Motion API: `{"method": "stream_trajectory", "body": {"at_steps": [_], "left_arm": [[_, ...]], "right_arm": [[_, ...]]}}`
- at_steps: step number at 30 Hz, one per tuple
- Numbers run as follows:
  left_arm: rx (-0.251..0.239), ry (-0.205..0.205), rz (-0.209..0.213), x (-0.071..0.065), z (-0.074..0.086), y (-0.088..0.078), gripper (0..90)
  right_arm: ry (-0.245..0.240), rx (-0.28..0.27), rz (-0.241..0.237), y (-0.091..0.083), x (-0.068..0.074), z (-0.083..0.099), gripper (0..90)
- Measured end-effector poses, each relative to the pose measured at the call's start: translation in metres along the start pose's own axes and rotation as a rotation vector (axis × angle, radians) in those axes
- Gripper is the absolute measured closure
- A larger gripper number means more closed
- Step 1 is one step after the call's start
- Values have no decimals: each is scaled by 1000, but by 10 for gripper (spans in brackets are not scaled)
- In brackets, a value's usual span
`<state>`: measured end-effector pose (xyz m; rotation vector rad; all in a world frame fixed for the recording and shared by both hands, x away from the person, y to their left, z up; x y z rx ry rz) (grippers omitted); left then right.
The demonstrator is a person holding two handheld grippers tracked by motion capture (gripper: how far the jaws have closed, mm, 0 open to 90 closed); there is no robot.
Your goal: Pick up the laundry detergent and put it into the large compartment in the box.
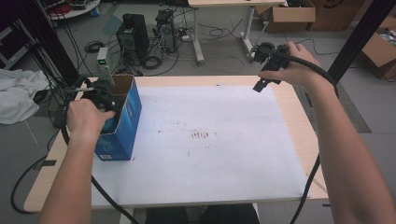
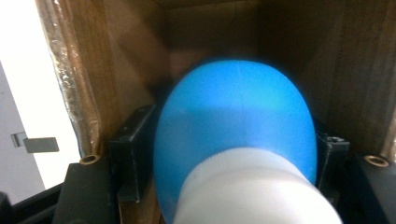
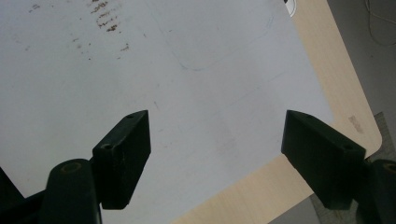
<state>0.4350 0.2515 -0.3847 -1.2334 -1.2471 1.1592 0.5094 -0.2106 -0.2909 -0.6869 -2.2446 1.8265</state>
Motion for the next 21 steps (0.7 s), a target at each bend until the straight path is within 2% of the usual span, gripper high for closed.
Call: {"method": "stream_trajectory", "body": {"at_steps": [13, 18, 21], "left_arm": [[-12, 15, -12, -2, 0, -7, 279], [-24, 23, -31, -1, 0, -18, 238], [-54, 27, -41, 1, -1, -32, 207]], "right_arm": [[-2, -4, -1, 0, 1, -1, 239], [-3, -3, -1, -1, 0, 0, 239], [-2, -6, -2, -1, 1, 0, 239]]}}
Point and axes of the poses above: each handheld gripper's, and its own axes: y roughly forward along the jaws, z roughly out of its underside, x roughly to its left, the point moved 10 cm from there along y, roughly forward along the jaws, and after that the axes turned 1 degree about -x, right-handed, at the moved point
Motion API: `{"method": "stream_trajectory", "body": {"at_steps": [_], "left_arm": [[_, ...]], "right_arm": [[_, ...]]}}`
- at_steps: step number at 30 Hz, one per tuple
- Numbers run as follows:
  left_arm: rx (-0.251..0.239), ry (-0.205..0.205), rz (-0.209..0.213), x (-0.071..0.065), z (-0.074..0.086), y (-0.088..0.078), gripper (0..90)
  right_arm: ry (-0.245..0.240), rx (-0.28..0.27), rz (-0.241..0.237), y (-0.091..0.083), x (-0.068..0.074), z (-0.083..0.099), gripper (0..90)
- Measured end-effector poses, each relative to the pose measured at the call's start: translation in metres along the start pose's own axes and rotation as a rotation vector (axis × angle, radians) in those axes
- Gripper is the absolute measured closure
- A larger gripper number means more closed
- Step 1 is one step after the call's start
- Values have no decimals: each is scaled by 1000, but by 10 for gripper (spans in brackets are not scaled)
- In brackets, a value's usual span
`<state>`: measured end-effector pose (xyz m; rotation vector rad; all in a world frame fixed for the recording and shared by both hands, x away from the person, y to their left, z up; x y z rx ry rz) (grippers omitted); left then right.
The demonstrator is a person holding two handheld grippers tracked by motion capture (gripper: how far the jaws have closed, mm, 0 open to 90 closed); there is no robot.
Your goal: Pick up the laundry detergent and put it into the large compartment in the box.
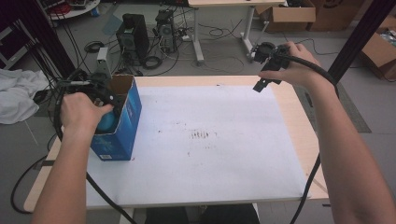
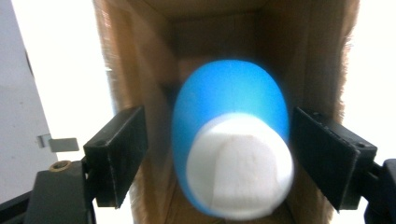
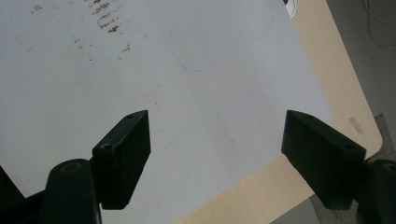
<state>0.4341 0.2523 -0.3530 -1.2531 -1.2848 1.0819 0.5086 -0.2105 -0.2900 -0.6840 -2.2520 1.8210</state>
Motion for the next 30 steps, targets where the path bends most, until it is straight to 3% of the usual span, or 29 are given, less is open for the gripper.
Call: {"method": "stream_trajectory", "body": {"at_steps": [5, 11, 13, 15, 19, 20, 23, 24, 25, 30], "left_arm": [[-26, 15, -9, 0, 0, -14, 189], [-69, 77, -12, -11, -1, -36, 159], [-91, 119, -6, -24, -1, -43, 154], [-101, 133, -4, -29, -1, -46, 152], [-115, 233, 35, -63, 2, -52, 143], [-115, 233, 35, -63, 2, -52, 139], [-131, 283, 63, -84, 2, -56, 132], [-131, 283, 63, -84, 2, -56, 126], [-129, 308, 71, -95, 3, -56, 122], [-142, 355, 101, -118, 5, -56, 112]], "right_arm": [[-1, 0, -1, 0, 1, 0, 238], [4, 1, -4, 0, 3, -1, 233], [3, 8, -6, 1, 4, 0, 232], [4, 7, -7, 1, 4, -1, 231], [-3, 15, -12, 2, 6, -1, 228], [-3, 15, -12, 2, 6, -1, 228], [-9, 14, -13, 1, 7, -2, 228], [-7, 7, -13, 0, 7, -3, 227], [-8, 10, -10, 0, 7, -3, 228], [-5, 8, -7, -3, 8, -2, 227]]}}
Point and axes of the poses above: each handheld gripper's, and its own axes: y roughly forward along the jaws, z roughly out of its underside, x roughly to its left, the point moved 10 cm from there along y, roughly forward along the jaws, and after that the axes turned 1 degree about -x, right-handed, at the moved point
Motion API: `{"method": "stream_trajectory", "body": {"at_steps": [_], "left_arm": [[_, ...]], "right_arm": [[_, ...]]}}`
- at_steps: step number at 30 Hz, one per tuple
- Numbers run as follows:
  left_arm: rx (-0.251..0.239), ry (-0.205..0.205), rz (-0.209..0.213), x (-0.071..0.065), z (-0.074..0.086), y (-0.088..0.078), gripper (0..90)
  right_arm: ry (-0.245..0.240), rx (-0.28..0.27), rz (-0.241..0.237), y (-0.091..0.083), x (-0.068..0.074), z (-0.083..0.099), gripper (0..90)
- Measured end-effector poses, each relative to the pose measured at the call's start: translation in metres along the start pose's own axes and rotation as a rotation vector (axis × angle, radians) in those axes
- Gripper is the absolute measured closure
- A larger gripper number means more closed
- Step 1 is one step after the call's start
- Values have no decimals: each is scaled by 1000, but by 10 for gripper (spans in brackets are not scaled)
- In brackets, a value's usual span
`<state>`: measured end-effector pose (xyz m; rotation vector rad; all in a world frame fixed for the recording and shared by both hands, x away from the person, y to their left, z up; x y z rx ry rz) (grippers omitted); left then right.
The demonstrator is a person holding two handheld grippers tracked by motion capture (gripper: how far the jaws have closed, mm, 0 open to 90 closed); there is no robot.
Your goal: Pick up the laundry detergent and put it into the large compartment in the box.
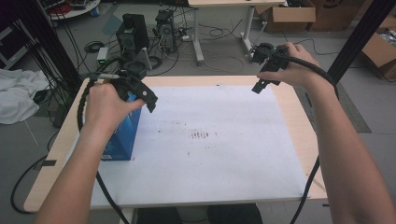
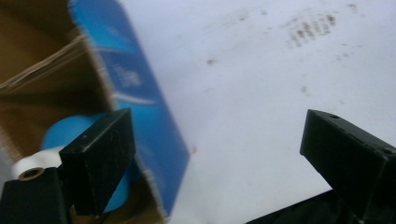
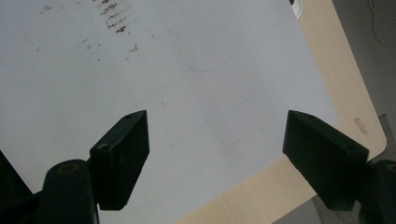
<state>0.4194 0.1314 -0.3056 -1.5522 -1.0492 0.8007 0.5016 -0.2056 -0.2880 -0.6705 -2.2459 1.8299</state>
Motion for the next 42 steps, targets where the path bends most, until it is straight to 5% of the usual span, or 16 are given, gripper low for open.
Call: {"method": "stream_trajectory", "body": {"at_steps": [14, 22, 42], "left_arm": [[0, 207, 66, -90, -9, 38, 111], [31, 290, 89, -124, -7, 65, 113], [37, 310, 98, -131, -6, 66, 118]], "right_arm": [[-2, 2, -10, 2, 0, 0, 228], [5, 3, -16, 3, -1, 2, 229], [5, 5, -20, 5, -1, 3, 226]]}}
Point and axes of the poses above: each handheld gripper's, and its own axes: y roughly forward along the jaws, z roughly out of its underside, x roughly to its left, the point moved 10 cm from there along y, roughly forward along the jaws, and after that the axes turned 1 degree about -x, right-handed, at the moved point
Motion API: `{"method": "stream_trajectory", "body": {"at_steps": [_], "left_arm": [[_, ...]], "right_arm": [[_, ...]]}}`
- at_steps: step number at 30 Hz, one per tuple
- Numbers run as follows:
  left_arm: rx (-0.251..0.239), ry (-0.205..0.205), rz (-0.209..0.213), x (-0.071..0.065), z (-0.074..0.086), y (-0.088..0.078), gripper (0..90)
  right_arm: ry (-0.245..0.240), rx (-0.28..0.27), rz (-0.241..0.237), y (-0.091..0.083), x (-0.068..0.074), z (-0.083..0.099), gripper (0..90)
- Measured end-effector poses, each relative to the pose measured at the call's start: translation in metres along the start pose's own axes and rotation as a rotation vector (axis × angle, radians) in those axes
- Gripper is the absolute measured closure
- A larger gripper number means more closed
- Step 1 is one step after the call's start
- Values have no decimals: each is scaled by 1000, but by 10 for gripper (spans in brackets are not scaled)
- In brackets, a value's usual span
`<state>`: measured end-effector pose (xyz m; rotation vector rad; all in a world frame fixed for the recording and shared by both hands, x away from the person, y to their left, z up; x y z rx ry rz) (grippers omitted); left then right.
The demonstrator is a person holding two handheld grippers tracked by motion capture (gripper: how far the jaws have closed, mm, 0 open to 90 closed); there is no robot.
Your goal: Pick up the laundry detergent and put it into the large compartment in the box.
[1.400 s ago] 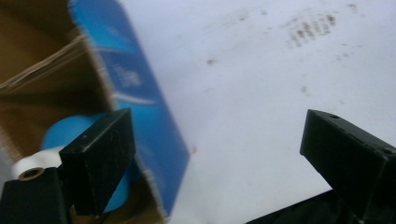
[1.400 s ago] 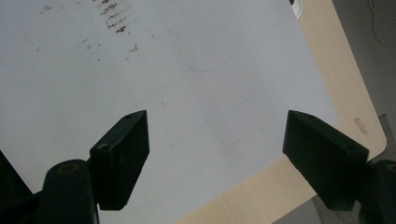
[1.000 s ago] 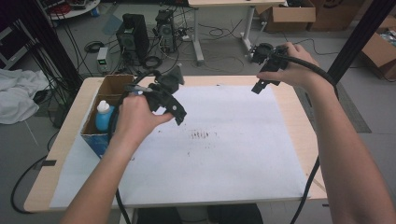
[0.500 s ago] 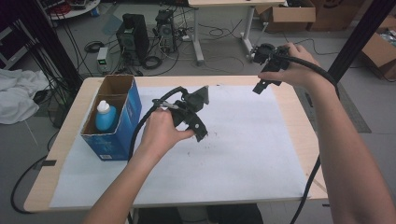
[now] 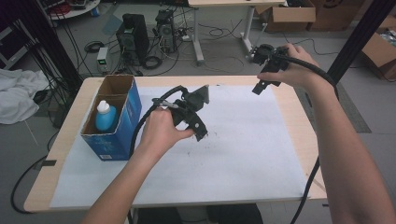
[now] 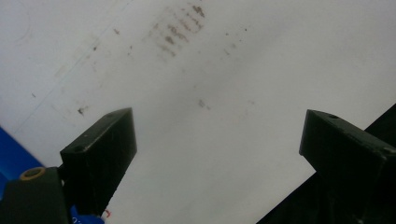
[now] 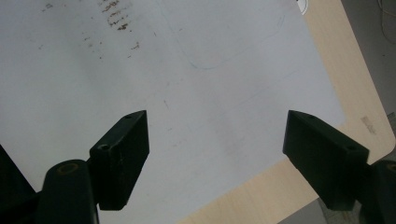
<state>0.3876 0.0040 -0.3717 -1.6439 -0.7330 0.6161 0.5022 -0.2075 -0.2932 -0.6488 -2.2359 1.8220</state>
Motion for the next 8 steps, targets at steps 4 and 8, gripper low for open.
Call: {"method": "stream_trajectory", "body": {"at_steps": [4, 8], "left_arm": [[-1, 5, -6, 0, 0, -2, 120], [1, 5, -8, 0, 0, -2, 120]], "right_arm": [[0, 0, -2, 1, 2, 1, 226], [0, 0, -6, 2, 3, 2, 226]]}}
Point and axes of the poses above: each handheld gripper's, and its own axes: y roughly forward along the jaws, z roughly out of its underside, x roughly to its left, the point moved 10 cm from there along y, roughly forward along the jaws, and after that the axes turned 1 degree about -x, right-handed, at the moved point
